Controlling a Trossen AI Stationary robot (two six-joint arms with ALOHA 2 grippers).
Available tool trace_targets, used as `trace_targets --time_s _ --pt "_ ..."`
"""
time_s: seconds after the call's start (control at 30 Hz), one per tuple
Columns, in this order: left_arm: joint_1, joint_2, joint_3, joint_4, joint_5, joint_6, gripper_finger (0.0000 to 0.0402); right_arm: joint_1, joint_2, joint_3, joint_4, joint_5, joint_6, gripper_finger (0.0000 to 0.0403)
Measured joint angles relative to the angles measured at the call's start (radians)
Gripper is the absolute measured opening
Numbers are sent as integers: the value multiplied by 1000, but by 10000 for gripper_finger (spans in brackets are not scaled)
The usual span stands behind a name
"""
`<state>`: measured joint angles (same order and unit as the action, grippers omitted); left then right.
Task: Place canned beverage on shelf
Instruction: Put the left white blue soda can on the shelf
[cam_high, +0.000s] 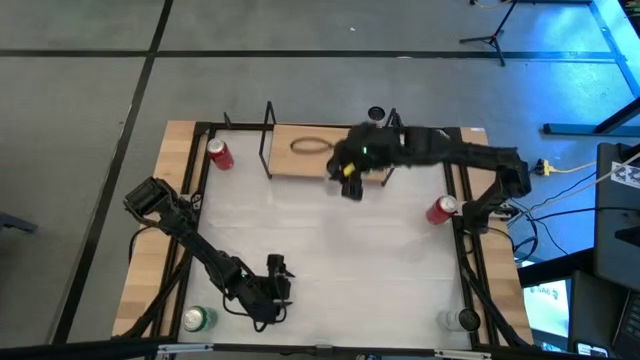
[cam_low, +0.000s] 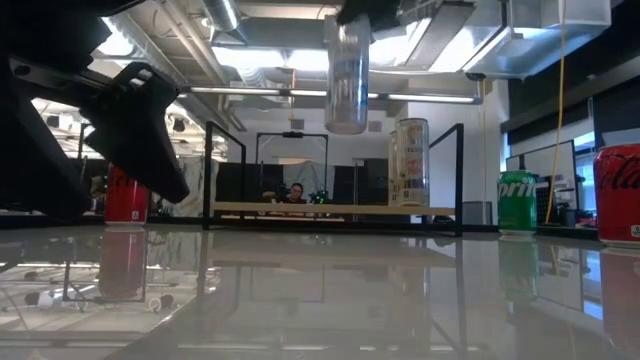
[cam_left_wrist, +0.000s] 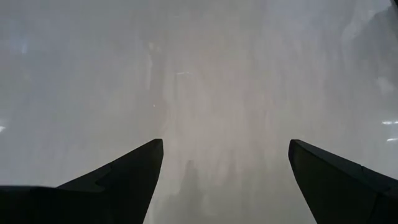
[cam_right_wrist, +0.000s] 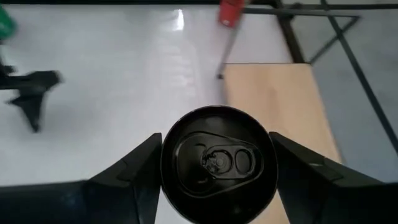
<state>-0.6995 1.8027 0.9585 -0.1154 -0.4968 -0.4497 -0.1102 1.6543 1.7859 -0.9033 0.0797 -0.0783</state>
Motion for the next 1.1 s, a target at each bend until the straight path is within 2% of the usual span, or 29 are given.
trace_targets --time_s 0.2,0.37,0.53,0.83,0.97,1.1 --pt "25 0 0 0 -44 111 339 -179 0 0 -32 -58 -92 238" --pt "98 0 0 0 -44 194 339 -314 0 0 -20 -140 -195 238" --pt "164 0 0 0 -16 169 339 -429 1 0 -4 -263 -249 238" --pt "169 0 0 -6 -12 172 339 -523 35 0 20 -310 -323 238" --pt "173 0 0 -6 -74 172 339 -556 68 0 36 -357 -356 238" --pt "193 0 0 -5 -122 172 339 -574 111 0 53 -361 -395 238"
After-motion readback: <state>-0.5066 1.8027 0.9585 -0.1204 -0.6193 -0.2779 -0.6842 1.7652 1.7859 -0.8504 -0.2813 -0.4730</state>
